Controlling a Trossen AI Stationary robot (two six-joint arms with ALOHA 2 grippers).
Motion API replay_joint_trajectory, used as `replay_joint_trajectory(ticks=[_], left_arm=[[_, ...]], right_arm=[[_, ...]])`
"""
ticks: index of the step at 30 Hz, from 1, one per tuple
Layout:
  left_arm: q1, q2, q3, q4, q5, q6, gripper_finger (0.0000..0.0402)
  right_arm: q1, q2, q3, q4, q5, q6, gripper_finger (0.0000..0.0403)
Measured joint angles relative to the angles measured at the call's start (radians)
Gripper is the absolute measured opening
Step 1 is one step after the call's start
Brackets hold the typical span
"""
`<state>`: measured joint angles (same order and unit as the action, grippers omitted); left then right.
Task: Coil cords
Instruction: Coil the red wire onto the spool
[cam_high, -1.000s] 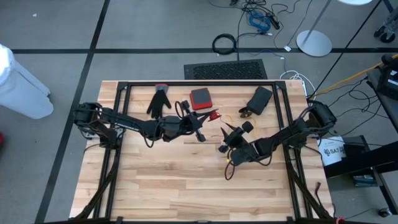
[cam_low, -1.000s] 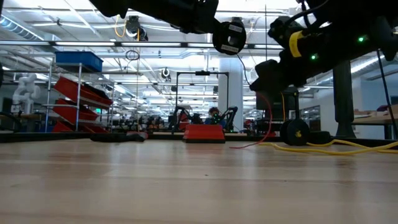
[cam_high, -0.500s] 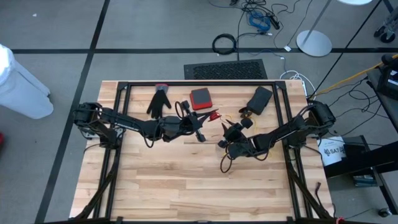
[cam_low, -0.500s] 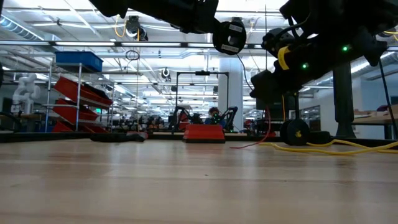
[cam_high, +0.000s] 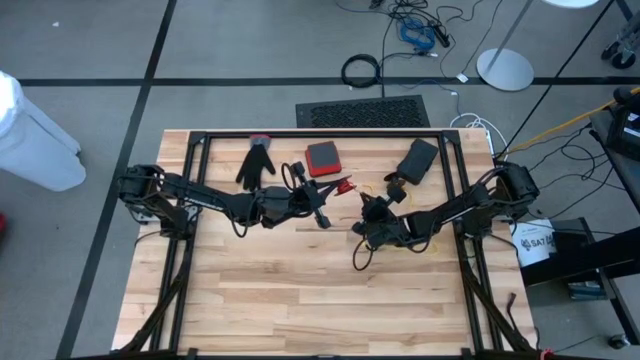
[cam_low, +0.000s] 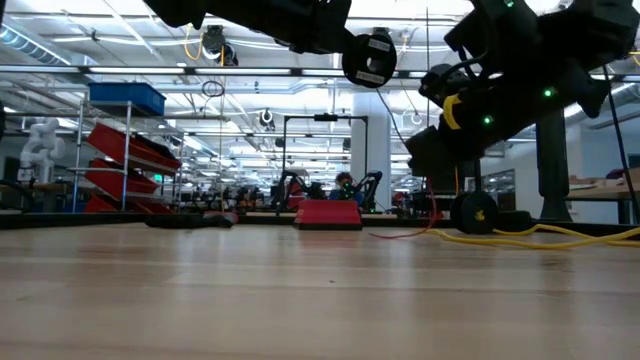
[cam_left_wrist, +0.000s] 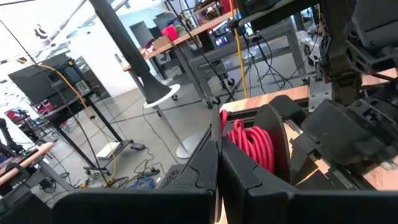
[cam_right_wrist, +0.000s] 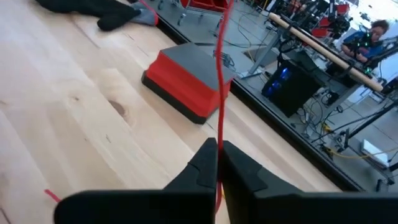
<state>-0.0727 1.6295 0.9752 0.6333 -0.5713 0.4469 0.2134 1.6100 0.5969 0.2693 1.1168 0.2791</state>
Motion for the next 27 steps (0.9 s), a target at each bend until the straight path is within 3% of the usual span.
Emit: replay_joint_trajectory(ticks=[10, 27], left_arm=[[0.000, 0.000, 0.000, -0.025, 0.002, 0.002, 0.0008], [0.000, 0.000, 0.000, -0.167, 0.018, 0.003, 0.0008]], right_arm=[[0.012, 0.000, -0.105, 0.231, 0.002, -0.022, 0.0001], [0.113, -0.238, -0.105, 0.239, 0.035, -0.147, 0.0000]])
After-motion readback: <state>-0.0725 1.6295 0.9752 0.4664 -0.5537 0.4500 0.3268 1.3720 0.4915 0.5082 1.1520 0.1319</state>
